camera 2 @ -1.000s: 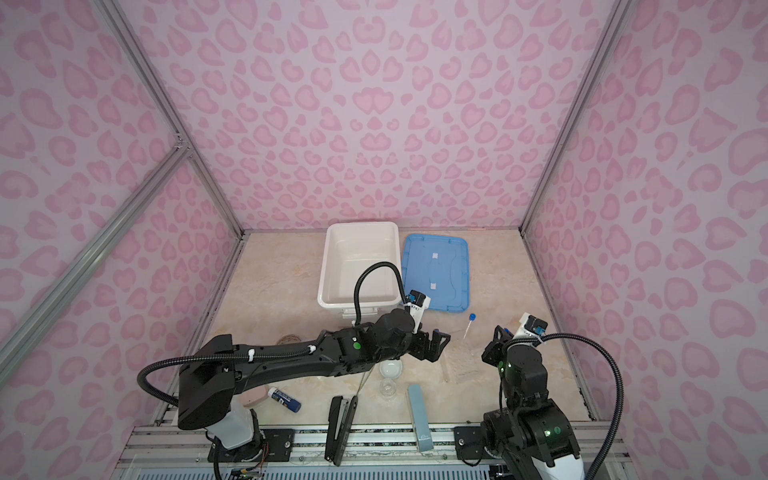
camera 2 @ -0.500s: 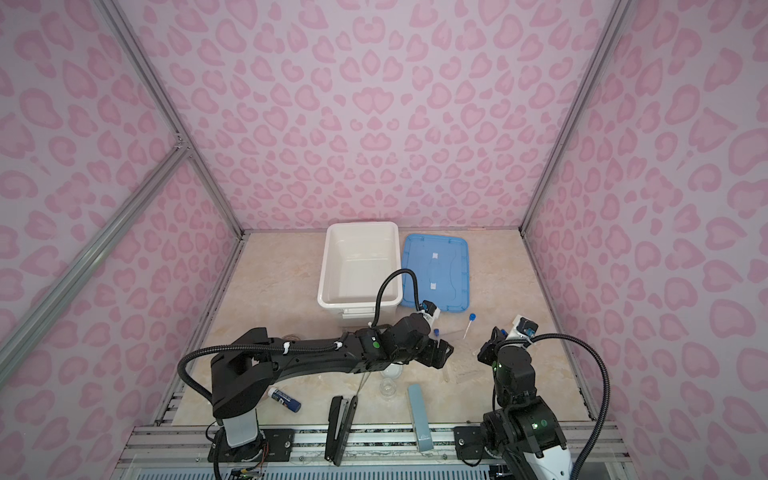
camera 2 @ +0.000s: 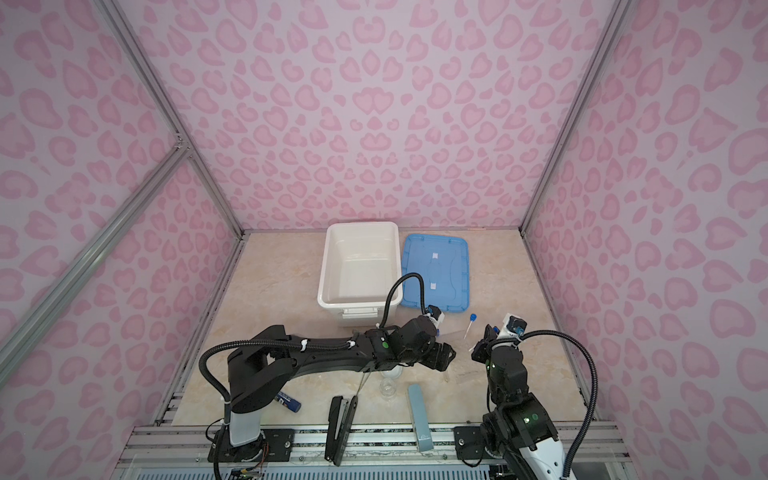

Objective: Organize the chemistry lab equipment
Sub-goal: 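Lower the tube with the right gripper onto the table beside the rack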

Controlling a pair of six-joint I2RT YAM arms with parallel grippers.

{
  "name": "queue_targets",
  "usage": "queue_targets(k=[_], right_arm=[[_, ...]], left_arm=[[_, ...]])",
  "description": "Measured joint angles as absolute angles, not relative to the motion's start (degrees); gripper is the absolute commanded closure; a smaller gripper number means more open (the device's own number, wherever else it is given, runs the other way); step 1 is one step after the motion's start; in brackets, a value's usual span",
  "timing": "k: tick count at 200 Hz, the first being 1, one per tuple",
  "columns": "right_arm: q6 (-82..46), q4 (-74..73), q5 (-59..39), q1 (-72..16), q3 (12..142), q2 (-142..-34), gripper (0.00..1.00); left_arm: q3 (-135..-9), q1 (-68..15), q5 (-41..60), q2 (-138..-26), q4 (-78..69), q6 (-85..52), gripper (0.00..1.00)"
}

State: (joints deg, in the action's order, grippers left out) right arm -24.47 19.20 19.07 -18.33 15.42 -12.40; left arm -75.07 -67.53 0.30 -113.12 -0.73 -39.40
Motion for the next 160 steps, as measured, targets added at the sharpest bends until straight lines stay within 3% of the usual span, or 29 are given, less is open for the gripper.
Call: queue_targets(k=[62,160], right_arm=[[-24.86,15.16,25.82,-25.50,14.24,-17.06,0.88],[-23.31,4.69,35.03,-32.99,15.09,-32.91,0.87]], left_arm=[[-75.83,-66.15,3.05,-114.93,-0.78,-40.66,0.24],[-76.34,-63.81,6.02,-117.75,-1.43,-42.02,0.25]])
